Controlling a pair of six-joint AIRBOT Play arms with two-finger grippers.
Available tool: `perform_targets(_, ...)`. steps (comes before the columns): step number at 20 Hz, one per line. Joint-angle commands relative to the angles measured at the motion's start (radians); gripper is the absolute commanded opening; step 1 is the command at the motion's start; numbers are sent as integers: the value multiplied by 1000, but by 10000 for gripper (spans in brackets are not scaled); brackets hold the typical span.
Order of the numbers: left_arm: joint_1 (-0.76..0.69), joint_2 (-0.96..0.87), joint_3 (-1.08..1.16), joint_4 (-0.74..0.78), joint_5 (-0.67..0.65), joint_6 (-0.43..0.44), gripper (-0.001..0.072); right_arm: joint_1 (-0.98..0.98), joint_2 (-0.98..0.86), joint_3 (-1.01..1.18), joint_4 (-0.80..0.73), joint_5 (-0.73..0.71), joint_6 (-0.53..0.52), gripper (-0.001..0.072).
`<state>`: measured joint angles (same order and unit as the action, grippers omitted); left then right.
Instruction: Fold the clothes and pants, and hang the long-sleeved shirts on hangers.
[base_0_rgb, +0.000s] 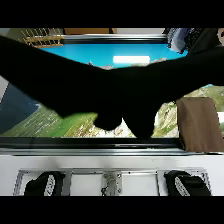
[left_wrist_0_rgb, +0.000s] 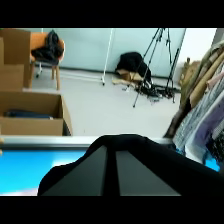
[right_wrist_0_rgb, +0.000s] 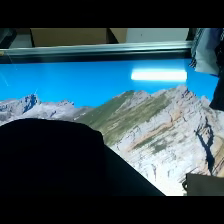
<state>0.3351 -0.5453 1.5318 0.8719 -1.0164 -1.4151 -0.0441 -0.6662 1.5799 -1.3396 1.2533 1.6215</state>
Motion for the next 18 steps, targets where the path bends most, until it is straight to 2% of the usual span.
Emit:
perform_targets(1,0,-43,-87,-2,-135,-52,13,0,-45,-33,17,158,63,18)
perform_targets(4,-21,-162,-305,1,-225,-51,13,18,-156,-201,42,183,61,18)
perform_targets(6,-72,-256,-465,2,-181,-46,13,36,-257,-341,41,104,43,19)
perform_targets(8,-136,-365,-576,2,-64,-12,13,31,-388,-426,42,-45,25,37)
perform_targets(9,-162,-420,-599,1,-3,-2,13,21,-457,-423,46,-102,24,204)
perform_targets(10,-185,-480,-603,1,49,3,13,7,-519,-405,61,-143,24,529)
perform_targets(11,-196,-529,-597,0,79,5,13,-13,-571,-380,87,-154,24,628)
perform_targets(13,-198,-618,-551,2,75,5,13,-49,-608,-364,117,-141,22,627)
perform_targets(15,-194,-676,-502,24,40,6,13,-67,-600,-399,110,-89,-41,627)
perform_targets(18,-194,-711,-472,51,24,6,13,-60,-575,-581,161,-57,-58,627)
